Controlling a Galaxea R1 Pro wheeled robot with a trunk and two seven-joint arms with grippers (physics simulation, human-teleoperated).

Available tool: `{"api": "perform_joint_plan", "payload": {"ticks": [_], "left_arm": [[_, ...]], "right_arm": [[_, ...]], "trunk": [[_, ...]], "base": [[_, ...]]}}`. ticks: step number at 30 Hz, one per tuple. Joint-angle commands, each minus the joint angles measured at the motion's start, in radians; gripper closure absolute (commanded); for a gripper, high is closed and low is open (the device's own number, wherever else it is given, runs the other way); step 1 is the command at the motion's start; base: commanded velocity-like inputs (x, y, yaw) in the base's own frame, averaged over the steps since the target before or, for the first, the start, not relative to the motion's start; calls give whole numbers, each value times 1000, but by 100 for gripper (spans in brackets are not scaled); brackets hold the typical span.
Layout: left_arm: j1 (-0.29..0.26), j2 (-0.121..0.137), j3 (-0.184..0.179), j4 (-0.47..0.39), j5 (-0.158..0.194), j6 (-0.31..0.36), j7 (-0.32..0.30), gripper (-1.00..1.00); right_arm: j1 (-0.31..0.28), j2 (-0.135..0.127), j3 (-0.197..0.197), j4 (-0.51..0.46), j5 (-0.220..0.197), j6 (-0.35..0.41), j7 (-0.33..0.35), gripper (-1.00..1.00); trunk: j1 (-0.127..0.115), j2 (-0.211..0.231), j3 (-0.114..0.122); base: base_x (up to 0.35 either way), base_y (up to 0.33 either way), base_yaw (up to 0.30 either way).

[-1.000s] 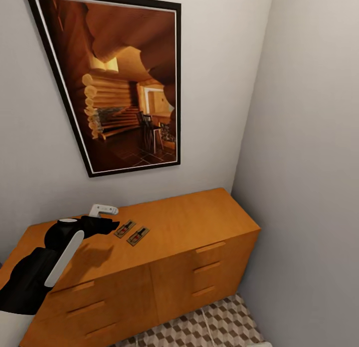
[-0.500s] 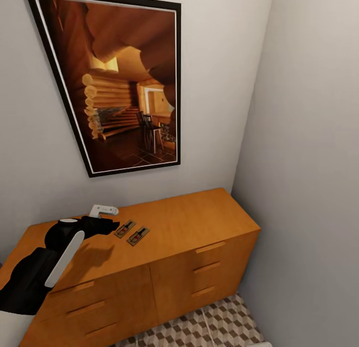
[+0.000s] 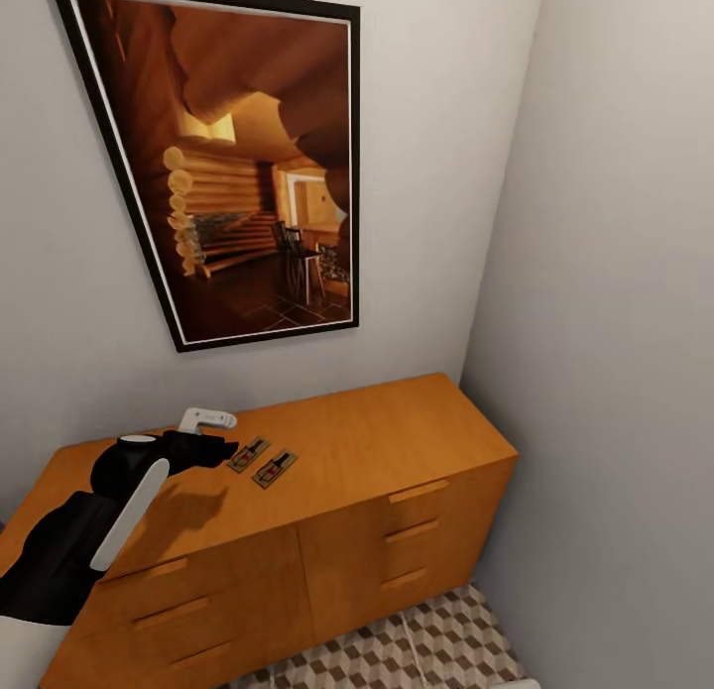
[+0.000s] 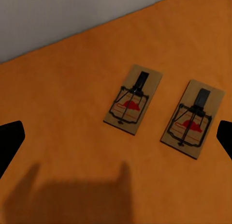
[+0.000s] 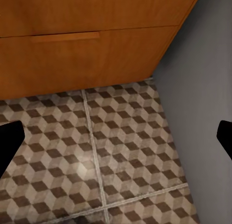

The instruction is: Take the four mousetraps from the cabinet in the bathroom and place them on the bathroom floor. Make sure all four end up on the same floor surface, and ensure that at least two of them are either under or directly next to the same bathroom sink.

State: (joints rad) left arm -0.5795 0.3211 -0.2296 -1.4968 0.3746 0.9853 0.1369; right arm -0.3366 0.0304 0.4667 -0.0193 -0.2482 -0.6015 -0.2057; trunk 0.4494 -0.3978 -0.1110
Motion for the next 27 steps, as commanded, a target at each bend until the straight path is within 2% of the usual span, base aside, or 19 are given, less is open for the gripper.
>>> {"api": "perform_joint_plan", "payload": {"ticks": [1,11,18,27], "left_arm": [[-1,1,-3,2,10,3,10,-100],[-2,1,-4,35,10,3,10,-100],[-2,2,-19,59,10,3,8,-100],[-2,42,-17,45,10,30,-60,-100]], "right_arm": [[-1,1,9,1,-6,-2,-4,-100],[-1,0,9,1,-6,-2,-4,-100],[-1,1,9,1,-6,-2,-4,-100],[-1,1,9,1,-6,-2,-4,-100]], "trunk": [[1,-2,-2],[1,-2,-2],[1,-2,-2],[1,-2,-2]], "base": [[0,0,0],[0,0,0],[0,0,0],[0,0,0]]}}
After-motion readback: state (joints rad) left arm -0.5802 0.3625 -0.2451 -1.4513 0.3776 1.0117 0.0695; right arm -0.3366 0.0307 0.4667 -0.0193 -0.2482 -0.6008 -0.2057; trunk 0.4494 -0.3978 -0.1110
